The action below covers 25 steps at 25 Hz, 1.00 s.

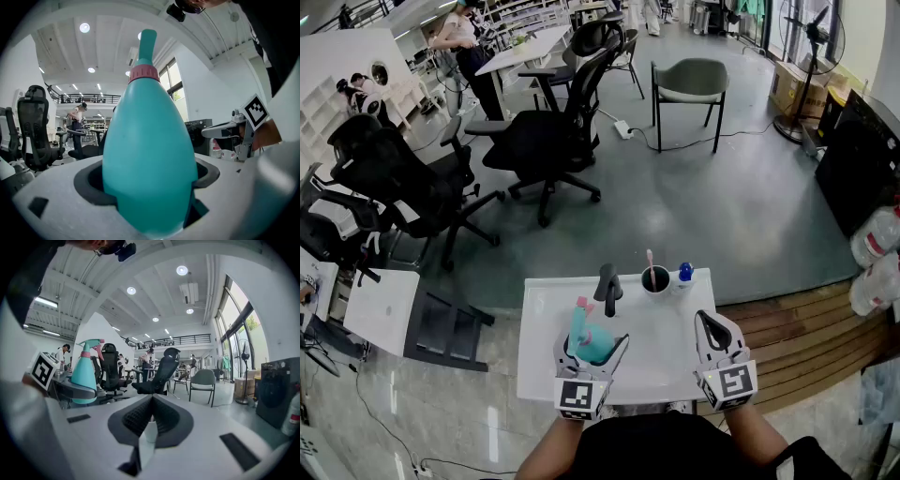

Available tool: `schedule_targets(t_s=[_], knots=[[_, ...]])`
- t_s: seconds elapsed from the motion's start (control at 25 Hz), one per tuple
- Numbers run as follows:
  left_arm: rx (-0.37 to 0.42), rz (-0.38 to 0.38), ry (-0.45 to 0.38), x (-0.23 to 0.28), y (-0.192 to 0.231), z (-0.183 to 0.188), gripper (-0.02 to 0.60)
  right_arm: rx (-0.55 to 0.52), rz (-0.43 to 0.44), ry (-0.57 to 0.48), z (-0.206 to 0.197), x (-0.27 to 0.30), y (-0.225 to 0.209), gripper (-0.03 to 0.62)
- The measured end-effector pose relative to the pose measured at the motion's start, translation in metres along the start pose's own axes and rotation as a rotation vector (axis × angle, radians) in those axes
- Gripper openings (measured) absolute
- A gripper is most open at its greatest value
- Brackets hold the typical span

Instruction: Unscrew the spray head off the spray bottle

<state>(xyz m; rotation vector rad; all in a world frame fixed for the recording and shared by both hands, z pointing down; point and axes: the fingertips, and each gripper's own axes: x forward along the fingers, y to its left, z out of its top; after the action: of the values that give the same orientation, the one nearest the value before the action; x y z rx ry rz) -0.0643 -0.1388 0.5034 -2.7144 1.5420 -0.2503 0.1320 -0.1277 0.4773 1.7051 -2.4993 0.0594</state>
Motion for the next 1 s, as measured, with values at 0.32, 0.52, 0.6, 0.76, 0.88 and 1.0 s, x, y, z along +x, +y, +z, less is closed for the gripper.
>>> schedule_targets(t_s=[0.32, 0.52, 0.6, 0.76, 0.88, 1.0], knots=[[-0.003, -0.013, 0.009, 0.005, 0.000, 0.000, 0.449, -0.001, -0.001, 0.016, -0.007, 0.002, 0.000, 0.005], [0.001, -0.025, 0.016, 0.006, -0.001, -0.001, 0.449, -0.004, 0.003, 0.023, -0.010, 0.003, 0.001, 0.005], [-0.002, -0.030, 0.019, 0.006, -0.001, -0.001, 0.449, -0.010, 0.003, 0.025, -0.009, 0.002, 0.001, 0.005], [-0.002, -0.036, 0.023, 0.006, -0.001, -0.003, 0.449, -0.003, 0.002, 0.033, -0.010, 0.003, 0.001, 0.006], [-0.005, -0.044, 0.025, 0.007, -0.002, -0.002, 0.449, 0.013, 0.018, 0.064, -0.016, 0.006, 0.002, 0.006], [-0.006, -0.067, 0.024, 0.006, -0.006, -0.001, 0.449, 0.013, 0.046, 0.104, -0.022, 0.009, 0.006, 0.006]])
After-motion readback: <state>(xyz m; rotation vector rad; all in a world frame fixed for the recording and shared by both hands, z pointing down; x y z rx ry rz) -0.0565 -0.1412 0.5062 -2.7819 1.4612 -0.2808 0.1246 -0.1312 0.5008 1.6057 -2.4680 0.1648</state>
